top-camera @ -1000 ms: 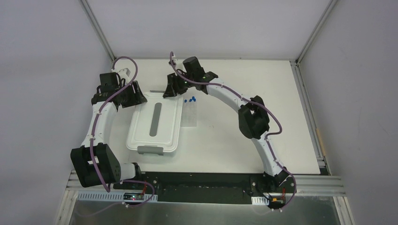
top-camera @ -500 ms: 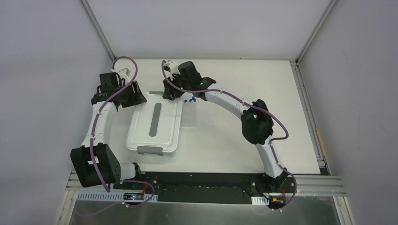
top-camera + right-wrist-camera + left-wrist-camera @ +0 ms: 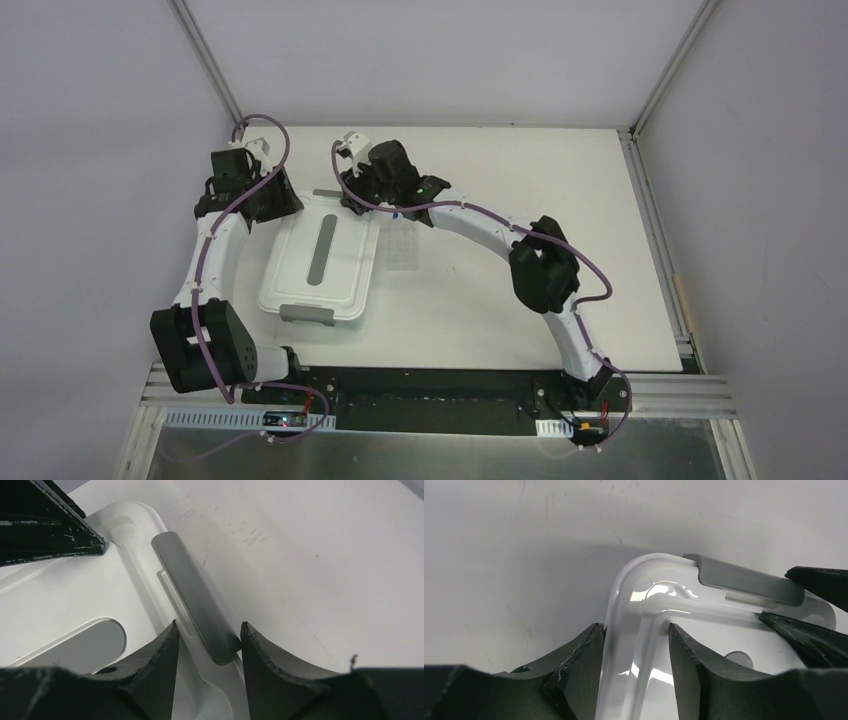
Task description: Organize the chemistry lab equipment
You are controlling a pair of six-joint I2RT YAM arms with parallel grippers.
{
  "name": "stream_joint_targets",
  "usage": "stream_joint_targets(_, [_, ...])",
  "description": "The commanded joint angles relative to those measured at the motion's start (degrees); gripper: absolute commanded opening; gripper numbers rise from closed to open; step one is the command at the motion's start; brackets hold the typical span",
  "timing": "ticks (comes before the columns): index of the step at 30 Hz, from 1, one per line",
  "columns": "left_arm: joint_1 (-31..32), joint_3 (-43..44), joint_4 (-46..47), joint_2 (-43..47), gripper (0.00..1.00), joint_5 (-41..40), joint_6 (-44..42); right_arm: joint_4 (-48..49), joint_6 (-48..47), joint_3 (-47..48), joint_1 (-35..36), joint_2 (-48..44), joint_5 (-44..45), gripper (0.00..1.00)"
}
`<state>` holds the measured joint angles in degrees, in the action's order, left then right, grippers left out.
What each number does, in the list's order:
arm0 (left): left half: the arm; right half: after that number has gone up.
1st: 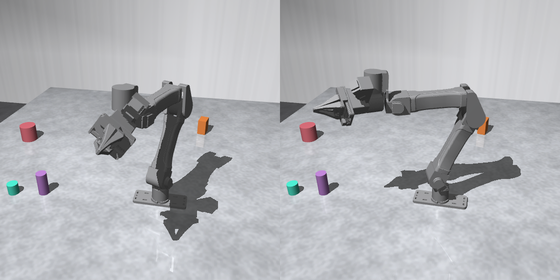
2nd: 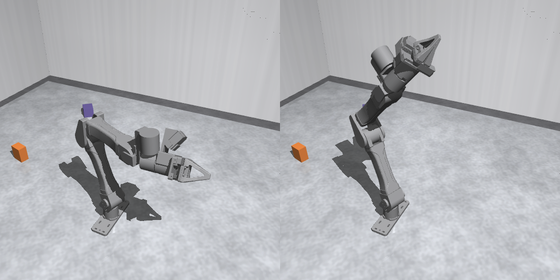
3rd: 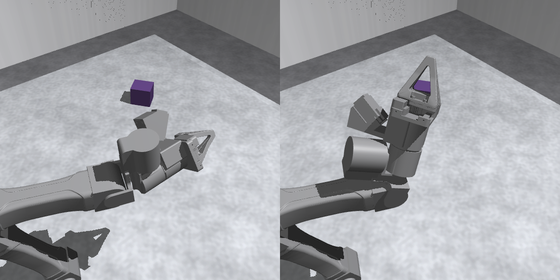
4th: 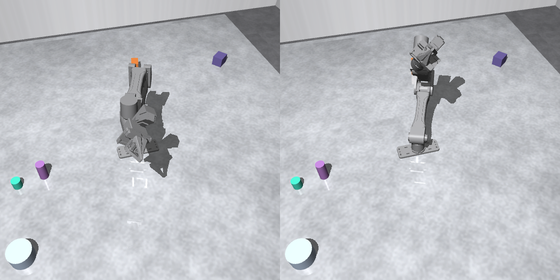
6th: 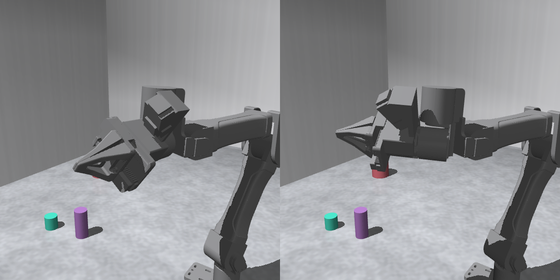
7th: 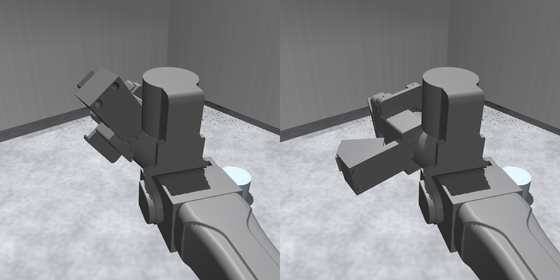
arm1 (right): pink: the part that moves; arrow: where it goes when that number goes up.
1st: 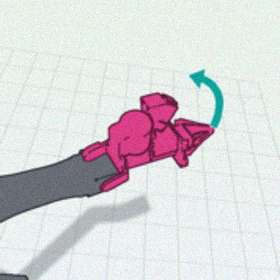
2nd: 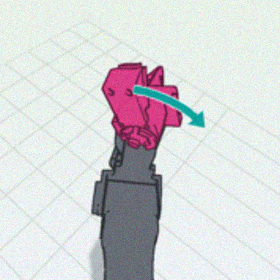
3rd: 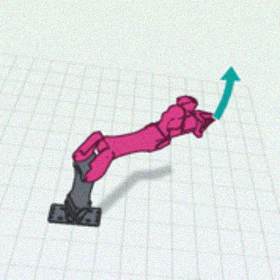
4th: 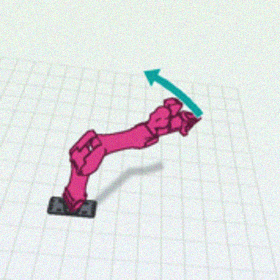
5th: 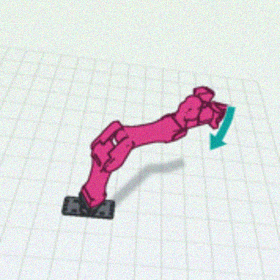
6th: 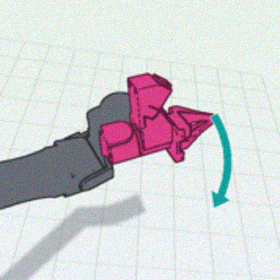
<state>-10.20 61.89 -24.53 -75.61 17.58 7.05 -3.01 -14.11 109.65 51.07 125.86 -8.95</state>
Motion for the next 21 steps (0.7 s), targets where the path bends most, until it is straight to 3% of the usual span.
stream_joint_targets(1, [0.9, 1.0, -3.4, -4.1, 0.49, -1.2, 0.8, 2.7, -1.6, 1.6, 1.9, 4.4, 5.0, 0.0])
stream_joint_targets(13, [1.0, 2.2, -0.4, -7.3, 0.44, 3.8, 5.5, 2.7, -4.2, 7.4, -1.5, 8.6, 1.6, 0.0])
stream_joint_targets(21, [1.2, -0.5, 0.4, -2.8, 0.44, 4.9, 8.0, 5.7, -6.8, 5.4, -1.6, 6.7, -0.7, 0.04])
